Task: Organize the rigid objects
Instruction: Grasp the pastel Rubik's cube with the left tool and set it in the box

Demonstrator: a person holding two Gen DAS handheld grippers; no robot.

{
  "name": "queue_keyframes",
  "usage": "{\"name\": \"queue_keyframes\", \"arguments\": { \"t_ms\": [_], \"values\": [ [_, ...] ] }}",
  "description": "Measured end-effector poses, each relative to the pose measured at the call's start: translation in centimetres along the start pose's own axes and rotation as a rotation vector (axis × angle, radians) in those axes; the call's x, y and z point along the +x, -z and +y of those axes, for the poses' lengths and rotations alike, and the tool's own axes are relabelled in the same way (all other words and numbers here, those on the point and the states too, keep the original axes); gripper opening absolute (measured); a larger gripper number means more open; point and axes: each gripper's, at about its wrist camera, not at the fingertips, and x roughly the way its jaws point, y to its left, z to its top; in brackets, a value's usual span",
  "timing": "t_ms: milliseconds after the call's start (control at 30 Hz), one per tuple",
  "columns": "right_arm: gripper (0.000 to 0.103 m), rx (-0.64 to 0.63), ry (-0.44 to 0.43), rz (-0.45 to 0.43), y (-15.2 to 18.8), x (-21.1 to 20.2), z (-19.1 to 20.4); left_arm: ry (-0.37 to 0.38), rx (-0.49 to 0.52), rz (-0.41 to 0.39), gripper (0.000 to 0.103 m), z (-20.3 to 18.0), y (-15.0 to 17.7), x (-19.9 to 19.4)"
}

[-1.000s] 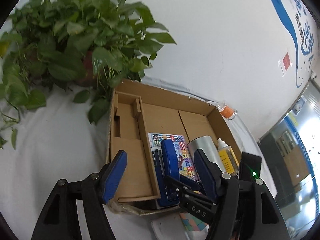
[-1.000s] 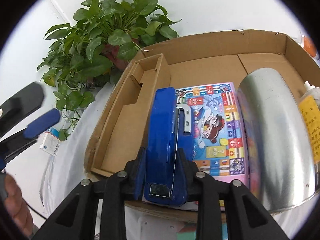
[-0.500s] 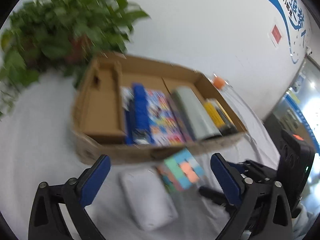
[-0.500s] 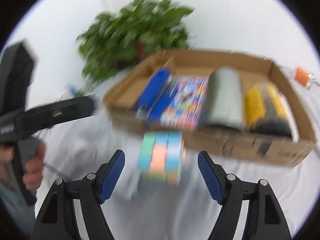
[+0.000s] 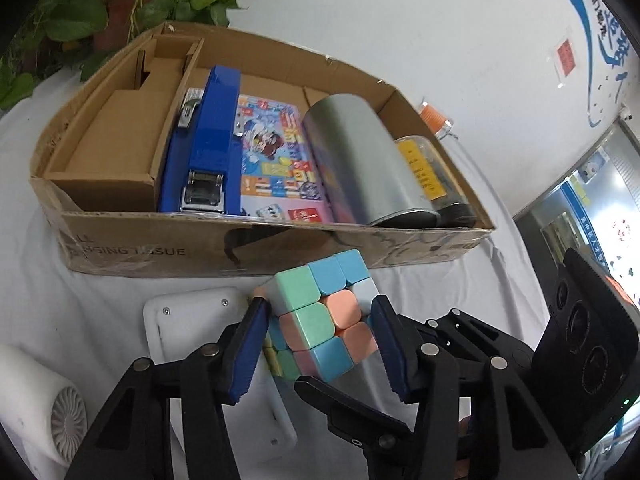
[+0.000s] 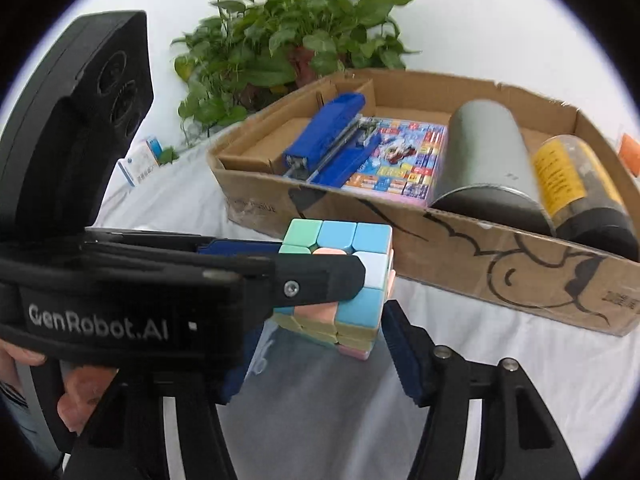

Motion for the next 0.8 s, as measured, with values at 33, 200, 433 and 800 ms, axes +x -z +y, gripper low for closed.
{"name": "queue_keyframes", "arguments": {
  "t_ms": [33,200,433,800],
  "values": [
    [0.060,0.002,0.004,-0.016,0.0,-0.7,0.3,0.001,0.018,-0.019,0.050,-0.6,0.1,-0.9],
    [0.060,-0.015,0.046,-0.125,-1.9,-5.2,1.9,0.025,0.087,-0.112,0.050,-3.1,-1.7,-5.3],
    [0.060,0.009,0.062,-0.143,-8.1,-3.0,0.0,0.040,0.112,-0.106,0.050,-1.4,-8.7,-4.4],
    [0.063,0.027,0.039,-0.042,-6.7,0.1,-1.2,0.083,0.066,0.004,0.028,2.9,-10.3,0.2]
  ]
}}
